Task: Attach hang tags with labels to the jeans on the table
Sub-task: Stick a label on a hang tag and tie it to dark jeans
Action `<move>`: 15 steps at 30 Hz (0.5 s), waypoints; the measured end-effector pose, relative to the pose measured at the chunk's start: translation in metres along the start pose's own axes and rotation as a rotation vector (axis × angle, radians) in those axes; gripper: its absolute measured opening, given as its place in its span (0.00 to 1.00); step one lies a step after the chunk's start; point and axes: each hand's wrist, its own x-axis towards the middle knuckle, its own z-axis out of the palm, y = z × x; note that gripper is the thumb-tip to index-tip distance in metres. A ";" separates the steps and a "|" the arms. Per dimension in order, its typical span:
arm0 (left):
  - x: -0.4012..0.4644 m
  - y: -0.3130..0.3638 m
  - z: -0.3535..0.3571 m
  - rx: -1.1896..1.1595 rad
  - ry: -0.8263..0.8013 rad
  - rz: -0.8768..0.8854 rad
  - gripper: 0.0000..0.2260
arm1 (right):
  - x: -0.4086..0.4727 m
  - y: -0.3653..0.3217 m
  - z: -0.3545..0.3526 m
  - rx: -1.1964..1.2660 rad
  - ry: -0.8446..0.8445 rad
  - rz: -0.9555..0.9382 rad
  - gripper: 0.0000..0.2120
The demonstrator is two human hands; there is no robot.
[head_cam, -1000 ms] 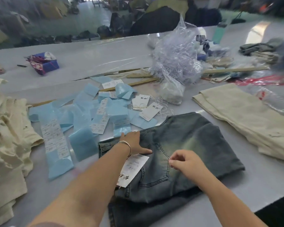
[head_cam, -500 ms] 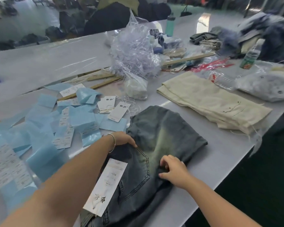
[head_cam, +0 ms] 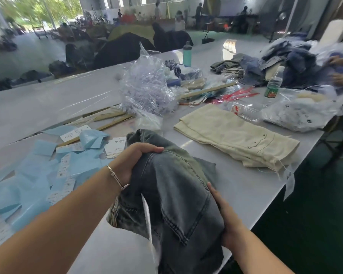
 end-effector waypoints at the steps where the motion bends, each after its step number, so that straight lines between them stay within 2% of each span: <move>1: 0.000 0.004 0.006 -0.024 -0.007 0.022 0.08 | -0.001 -0.013 -0.004 0.027 -0.055 -0.036 0.27; 4: 0.005 0.017 0.020 -0.070 -0.023 0.077 0.09 | -0.007 -0.063 -0.022 -0.069 -0.147 -0.201 0.25; 7: 0.016 0.032 0.043 -0.085 -0.040 0.127 0.11 | -0.019 -0.126 -0.046 -0.240 -0.190 -0.319 0.19; 9: 0.027 0.046 0.068 -0.064 -0.048 0.132 0.12 | -0.026 -0.173 -0.061 -0.361 -0.204 -0.403 0.20; 12: 0.043 0.077 0.113 0.031 -0.071 0.175 0.12 | -0.037 -0.252 -0.068 -0.518 -0.158 -0.456 0.14; 15: 0.054 0.116 0.161 0.168 -0.030 0.337 0.16 | -0.050 -0.335 -0.074 -0.683 -0.102 -0.567 0.13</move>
